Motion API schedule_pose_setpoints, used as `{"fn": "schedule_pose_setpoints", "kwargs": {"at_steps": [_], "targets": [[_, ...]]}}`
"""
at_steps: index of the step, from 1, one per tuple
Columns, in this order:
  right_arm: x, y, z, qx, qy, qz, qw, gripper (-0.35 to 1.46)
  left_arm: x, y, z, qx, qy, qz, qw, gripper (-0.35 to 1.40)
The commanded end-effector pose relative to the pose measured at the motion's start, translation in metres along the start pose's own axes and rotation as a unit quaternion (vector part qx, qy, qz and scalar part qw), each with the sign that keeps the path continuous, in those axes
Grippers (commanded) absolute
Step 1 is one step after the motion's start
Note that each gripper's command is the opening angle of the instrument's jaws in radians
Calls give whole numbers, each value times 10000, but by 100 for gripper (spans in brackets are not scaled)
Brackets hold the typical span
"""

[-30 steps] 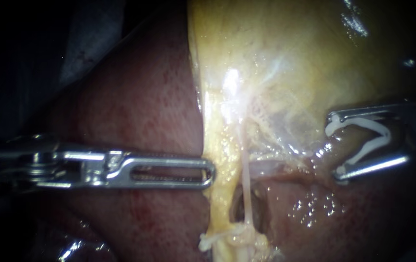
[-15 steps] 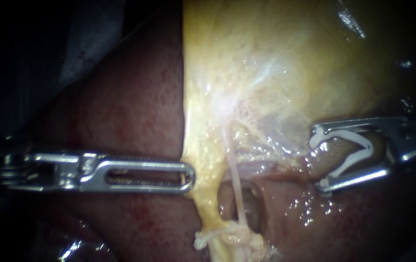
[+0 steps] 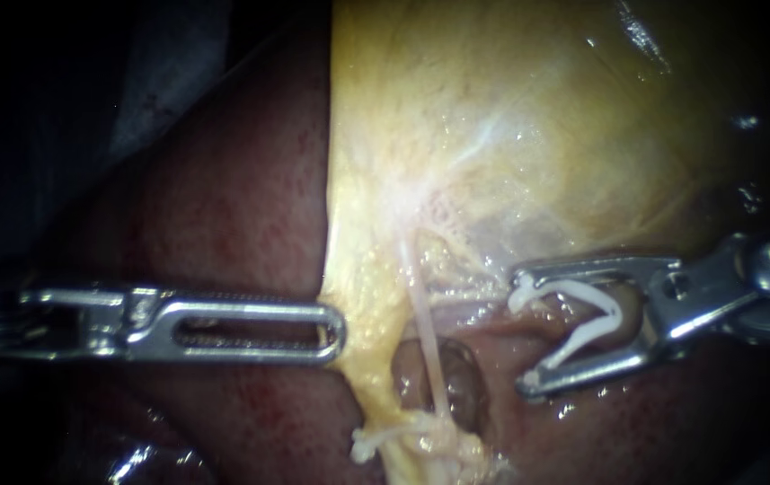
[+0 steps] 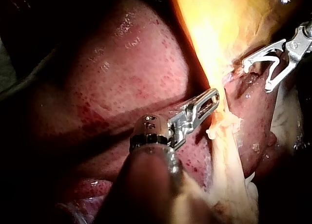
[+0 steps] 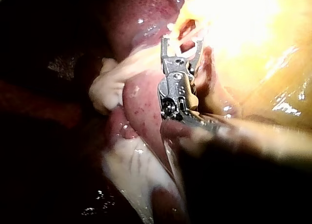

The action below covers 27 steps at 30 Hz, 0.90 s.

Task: Clipping second clip left tube

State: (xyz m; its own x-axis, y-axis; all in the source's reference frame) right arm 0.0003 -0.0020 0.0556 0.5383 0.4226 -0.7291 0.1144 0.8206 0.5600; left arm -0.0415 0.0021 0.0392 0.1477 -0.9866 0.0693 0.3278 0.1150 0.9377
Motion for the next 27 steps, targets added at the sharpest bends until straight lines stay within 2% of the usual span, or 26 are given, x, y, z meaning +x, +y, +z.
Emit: {"fn": "schedule_pose_setpoints", "kwargs": {"at_steps": [1, 12, 19, 23, 27], "targets": [[-2, 0, 6, 24, -2, 7, 10000, 59, 0, 0, 0, -1, 1, 1, 10000, -23], [-28, -7, 66, 239, -40, 197, 9995, 58, 0, 0, 0, 0, 1, 0, 10000, -23], [-46, -6, 101, 350, -75, 247, 9991, 58, 0, 0, 0, -1, 0, 0, 10000, -23], [-51, -4, 114, 390, -89, 261, 9989, 58, 0, -1, 0, -1, 0, 0, 10000, -23], [-49, -2, 122, 427, -97, 255, 9987, 58, 0, -2, 0, -2, -1, -1, 10000, -23]]}}
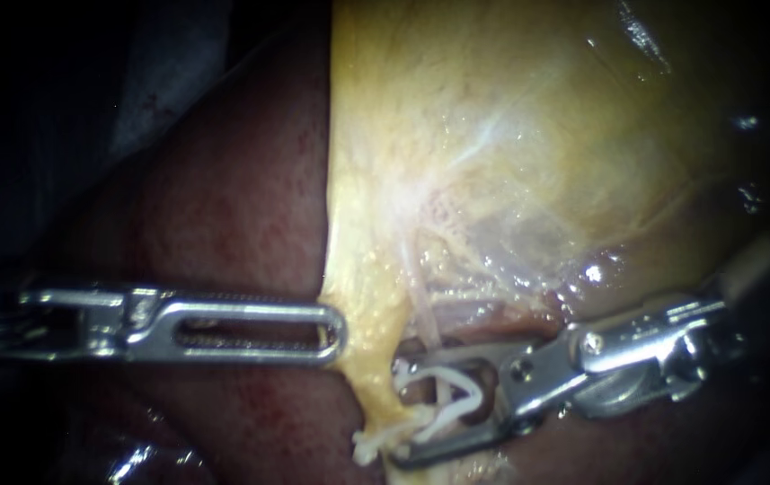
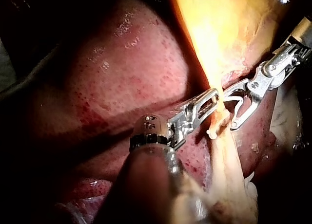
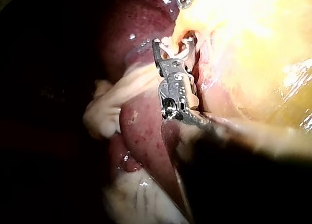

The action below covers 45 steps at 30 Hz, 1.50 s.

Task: Clipping second clip left tube

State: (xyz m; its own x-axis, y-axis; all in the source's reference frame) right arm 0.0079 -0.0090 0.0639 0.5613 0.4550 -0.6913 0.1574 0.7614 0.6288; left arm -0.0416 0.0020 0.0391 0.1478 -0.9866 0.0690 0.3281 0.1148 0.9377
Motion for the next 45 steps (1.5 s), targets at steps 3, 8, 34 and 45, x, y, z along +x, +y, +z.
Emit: {"fn": "schedule_pose_setpoints", "kwargs": {"at_steps": [3, 8, 34, 45], "targets": [[4, 1, 5, -16, 3, 7, 10000, 58, 0, 0, 0, -1, -2, 0, 10000, -23], [10, 5, 15, -34, 6, 18, 10000, 58, 0, -1, 0, -1, -3, 0, 10000, -23], [7, 8, 43, 201, -68, 182, 9996, 44, 0, -1, 2, -5, -6, 2, 10000, -23], [6, 10, 47, 344, -114, 263, 9990, 26, 1, -1, 3, -7, -7, 4, 10000, -23]]}}
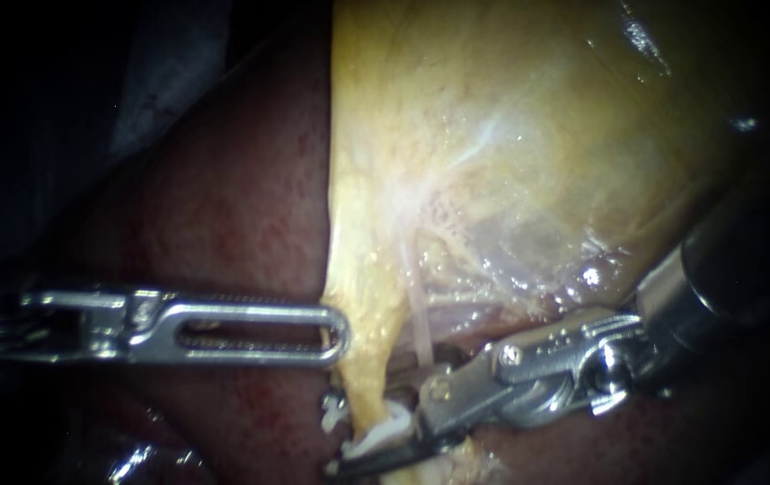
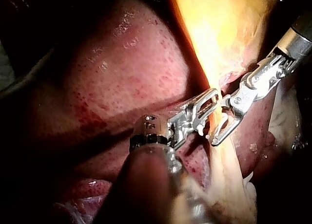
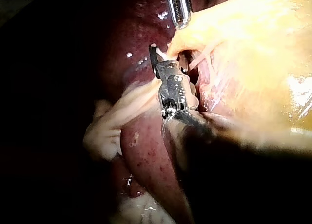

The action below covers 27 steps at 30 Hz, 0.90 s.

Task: Clipping second clip left tube

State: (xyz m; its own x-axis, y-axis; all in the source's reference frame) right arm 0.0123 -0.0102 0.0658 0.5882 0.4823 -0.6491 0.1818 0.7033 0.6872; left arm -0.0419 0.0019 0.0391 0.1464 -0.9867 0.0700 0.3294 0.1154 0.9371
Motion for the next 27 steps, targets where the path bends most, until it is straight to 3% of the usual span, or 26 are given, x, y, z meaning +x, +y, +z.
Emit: {"fn": "schedule_pose_setpoints", "kwargs": {"at_steps": [1, 8, 12, 14, 18, 27], "targets": [[1, 1, -1, 3, -1, 2, 10000, 25, 0, 0, 0, 1, 2, 2, 10000, -23], [1, 5, -3, -9, 1, 183, 9998, 15, 0, 0, 0, -1, 0, 3, 10000, -23], [1, 8, -6, 0, -8, 533, 9986, -25, 0, 0, 1, -1, 0, 3, 10000, -23], [2, 9, -7, 10, 5, 593, 9982, -35, 0, 0, 1, -1, 0, 3, 10000, -23], [2, 10, -8, -18, -95, 628, 9980, -35, 0, 0, 1, -2, 0, 3, 10000, -23], [1, 11, -8, -13, -98, 621, 9980, -35, 0, 1, 2, -4, -2, 4, 10000, -23]]}}
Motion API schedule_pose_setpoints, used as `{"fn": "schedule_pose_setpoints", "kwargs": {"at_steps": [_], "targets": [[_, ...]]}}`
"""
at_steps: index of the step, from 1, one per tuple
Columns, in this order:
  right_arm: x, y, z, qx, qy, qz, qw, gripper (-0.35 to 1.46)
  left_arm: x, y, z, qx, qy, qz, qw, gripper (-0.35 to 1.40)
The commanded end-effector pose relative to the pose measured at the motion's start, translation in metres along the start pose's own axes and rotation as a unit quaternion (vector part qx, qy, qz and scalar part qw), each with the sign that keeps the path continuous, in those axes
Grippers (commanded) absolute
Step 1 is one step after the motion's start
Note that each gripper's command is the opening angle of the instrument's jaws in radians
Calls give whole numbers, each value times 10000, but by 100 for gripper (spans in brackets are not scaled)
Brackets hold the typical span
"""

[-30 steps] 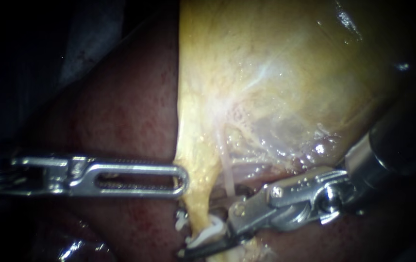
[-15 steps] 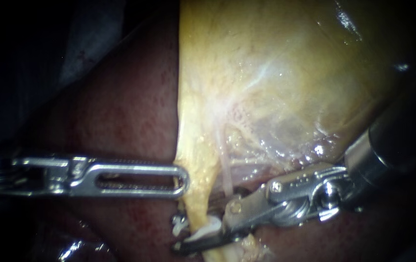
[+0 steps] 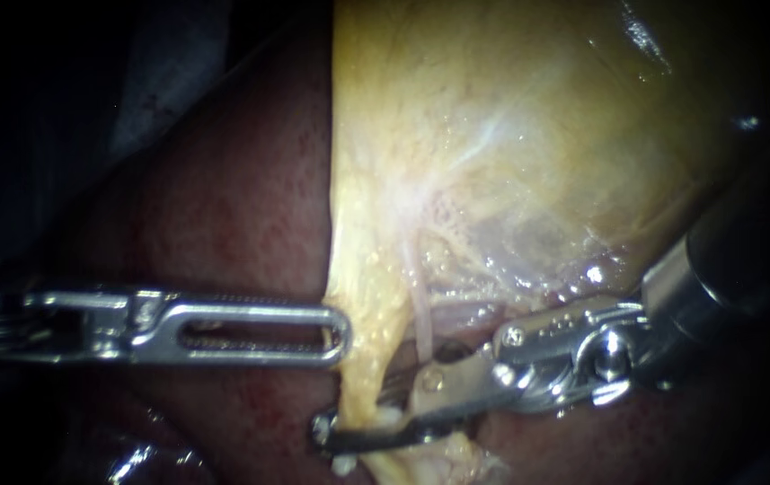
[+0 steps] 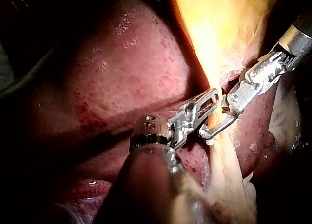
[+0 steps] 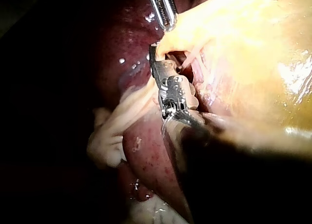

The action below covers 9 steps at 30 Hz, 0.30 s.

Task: Clipping second clip left tube

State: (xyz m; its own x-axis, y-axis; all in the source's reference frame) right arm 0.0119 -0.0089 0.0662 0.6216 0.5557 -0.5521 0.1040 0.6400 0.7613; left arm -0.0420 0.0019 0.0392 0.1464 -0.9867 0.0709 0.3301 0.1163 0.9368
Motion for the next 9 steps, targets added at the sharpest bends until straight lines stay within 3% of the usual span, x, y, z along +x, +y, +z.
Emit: {"fn": "schedule_pose_setpoints", "kwargs": {"at_steps": [1, 9], "targets": [[-1, 0, 0, 2, 1, -4, 10000, -35, 0, 0, 0, 0, 0, 0, 10000, -23], [-3, 0, 0, 10, -4, -13, 10000, -35, 0, 1, 2, -4, -4, 3, 10000, -23]]}}
